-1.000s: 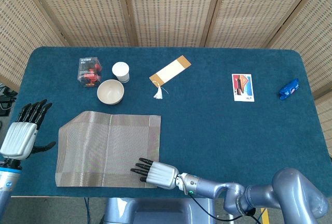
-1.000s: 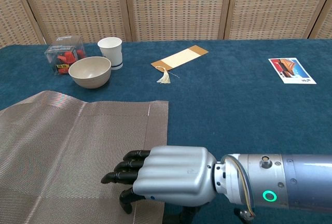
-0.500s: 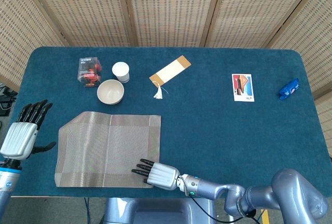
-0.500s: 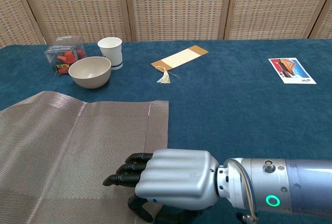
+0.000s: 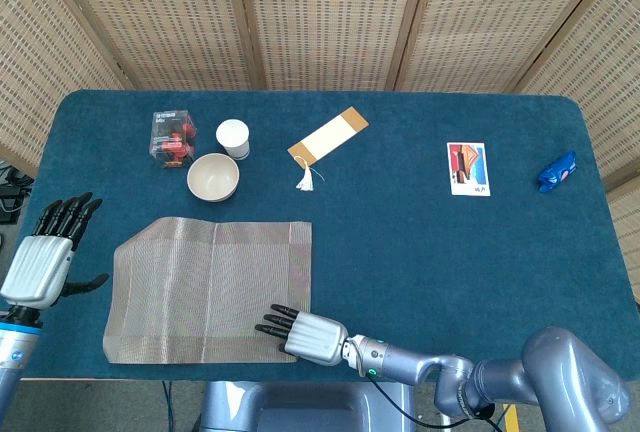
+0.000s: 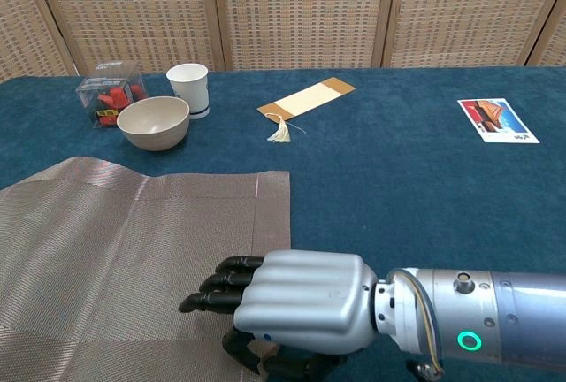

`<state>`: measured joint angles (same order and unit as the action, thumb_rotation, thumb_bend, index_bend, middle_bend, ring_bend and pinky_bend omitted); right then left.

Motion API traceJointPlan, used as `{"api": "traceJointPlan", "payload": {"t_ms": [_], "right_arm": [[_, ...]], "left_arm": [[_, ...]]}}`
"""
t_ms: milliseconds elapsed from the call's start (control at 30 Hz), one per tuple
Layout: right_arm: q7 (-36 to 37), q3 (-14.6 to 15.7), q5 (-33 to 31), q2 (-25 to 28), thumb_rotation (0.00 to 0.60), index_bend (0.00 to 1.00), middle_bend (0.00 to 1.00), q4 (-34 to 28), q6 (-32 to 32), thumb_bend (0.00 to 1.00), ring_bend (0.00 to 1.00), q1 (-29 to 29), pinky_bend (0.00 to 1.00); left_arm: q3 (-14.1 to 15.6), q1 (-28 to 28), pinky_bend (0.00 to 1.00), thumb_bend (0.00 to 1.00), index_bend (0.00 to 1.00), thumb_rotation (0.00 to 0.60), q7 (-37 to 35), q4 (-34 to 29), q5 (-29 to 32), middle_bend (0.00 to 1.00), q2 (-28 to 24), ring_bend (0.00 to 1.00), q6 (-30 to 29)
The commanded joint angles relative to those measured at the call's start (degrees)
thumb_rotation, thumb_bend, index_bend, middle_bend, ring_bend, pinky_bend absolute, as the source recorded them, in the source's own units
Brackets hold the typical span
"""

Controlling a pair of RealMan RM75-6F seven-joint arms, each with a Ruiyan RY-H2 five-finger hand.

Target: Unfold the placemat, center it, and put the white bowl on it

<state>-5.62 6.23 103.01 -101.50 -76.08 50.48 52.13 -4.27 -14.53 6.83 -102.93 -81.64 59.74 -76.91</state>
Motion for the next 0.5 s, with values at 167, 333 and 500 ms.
{"api": "traceJointPlan", "payload": {"t_ms": [167,333,500], "right_arm": [[-1.1,0.4,0.4,2.6,0.600,0.70,0.11,-0.5,1.4,0.72,0.00,-0.5,0.00],[-2.2,1.0,-0.5,7.4,0.600,0.71,0.11,-2.3,3.3,0.72,0.00,-2.2,0.00],[-2.5,2.6,-1.4,12.7,0.600,0.71,0.11,-3.4,6.2,0.72,0.00,-5.2,0.00]], "left_arm": [[0.0,-0.1,0.00,0.00,0.00,0.600,0.1,0.1,0.1,0.00,0.1,0.00,0.4],[0.2,-0.3,0.00,0.00,0.00,0.600,0.5,0.1,0.0,0.00,0.3,0.00,0.7],[0.6,-0.1,0.00,0.00,0.00,0.600,1.1,-0.3,-0.7,0.00,0.5,0.00,0.5]]}}
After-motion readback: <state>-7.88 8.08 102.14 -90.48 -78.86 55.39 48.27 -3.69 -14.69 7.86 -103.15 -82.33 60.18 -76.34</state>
